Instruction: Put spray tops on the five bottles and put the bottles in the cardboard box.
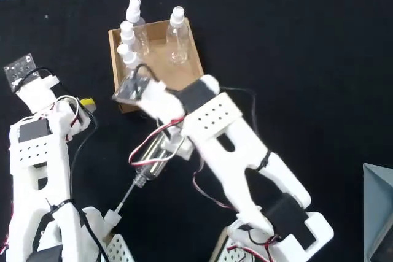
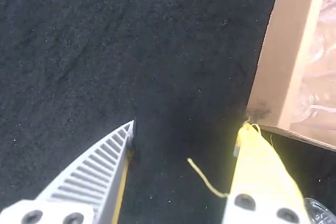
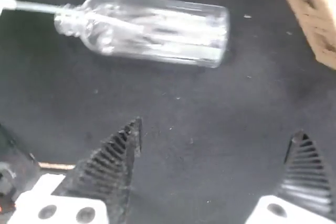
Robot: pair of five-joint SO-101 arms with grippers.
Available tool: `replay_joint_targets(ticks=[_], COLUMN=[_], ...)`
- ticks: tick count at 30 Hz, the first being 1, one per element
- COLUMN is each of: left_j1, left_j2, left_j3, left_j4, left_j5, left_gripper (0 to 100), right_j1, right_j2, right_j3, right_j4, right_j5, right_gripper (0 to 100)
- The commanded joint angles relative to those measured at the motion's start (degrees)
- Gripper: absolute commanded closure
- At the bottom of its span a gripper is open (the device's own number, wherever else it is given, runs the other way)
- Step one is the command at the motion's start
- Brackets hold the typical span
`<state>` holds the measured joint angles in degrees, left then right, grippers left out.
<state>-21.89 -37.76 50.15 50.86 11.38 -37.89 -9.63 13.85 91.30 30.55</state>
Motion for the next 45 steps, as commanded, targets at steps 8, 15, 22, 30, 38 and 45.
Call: replay_joint_targets(ticks=[8, 15, 22, 30, 38, 45], left_j1=[-2.2, -4.8, -4.8, -4.8, -4.8, -4.8], left_j2=[-2.4, -2.4, -2.4, -2.4, -2.4, -2.4], left_j3=[-1.3, -1.5, -1.5, -1.5, -1.5, -1.5], left_j4=[-1.1, -1.1, -1.1, -1.1, -1.1, -1.1], left_j5=[0.2, 0.4, 0.4, 0.4, 0.4, 0.4], left_gripper=[71, 71, 71, 71, 71, 71], right_j1=[-1.8, -6.4, -11.6, -13.3, -13.3, -13.3], right_j2=[-2.9, -2.9, -2.9, -2.9, -2.9, -2.9], right_j3=[5.9, 11.8, 17.0, 20.9, 24.0, 25.8], right_j4=[-8.7, -14.2, -19.7, -26.5, -30.9, -34.3], right_j5=[9.4, 14.2, 14.9, 14.9, 17.7, 17.8], right_gripper=[62.0, 62.2, 62.0, 62.0, 62.0, 62.0])
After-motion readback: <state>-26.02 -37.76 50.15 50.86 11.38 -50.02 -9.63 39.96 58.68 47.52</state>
